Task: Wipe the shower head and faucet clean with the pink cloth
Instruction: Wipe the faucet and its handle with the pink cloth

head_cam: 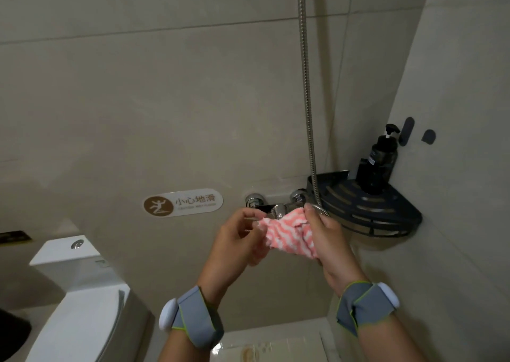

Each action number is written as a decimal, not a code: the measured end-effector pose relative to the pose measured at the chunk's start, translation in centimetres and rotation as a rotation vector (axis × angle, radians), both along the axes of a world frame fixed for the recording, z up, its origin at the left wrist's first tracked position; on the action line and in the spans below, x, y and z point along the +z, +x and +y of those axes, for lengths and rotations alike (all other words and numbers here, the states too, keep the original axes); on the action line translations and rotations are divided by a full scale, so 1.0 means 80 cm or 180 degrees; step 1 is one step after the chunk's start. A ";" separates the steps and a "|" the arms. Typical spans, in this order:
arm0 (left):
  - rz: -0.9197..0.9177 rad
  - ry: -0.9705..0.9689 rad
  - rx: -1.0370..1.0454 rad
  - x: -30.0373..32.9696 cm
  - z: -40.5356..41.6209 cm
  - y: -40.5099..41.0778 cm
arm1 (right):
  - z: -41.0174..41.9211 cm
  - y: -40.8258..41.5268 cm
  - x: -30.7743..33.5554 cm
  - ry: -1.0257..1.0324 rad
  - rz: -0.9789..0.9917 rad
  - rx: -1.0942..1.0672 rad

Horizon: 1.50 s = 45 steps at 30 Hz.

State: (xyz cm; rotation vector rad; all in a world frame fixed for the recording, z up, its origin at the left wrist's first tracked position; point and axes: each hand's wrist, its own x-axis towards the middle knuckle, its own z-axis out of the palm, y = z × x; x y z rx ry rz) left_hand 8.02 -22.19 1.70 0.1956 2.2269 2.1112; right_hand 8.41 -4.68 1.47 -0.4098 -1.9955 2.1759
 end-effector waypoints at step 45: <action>0.2333 -0.3379 -0.2107 0.050 0.296 -0.192 | 0.212 -0.035 -0.014 0.2194 -0.0625 -0.1041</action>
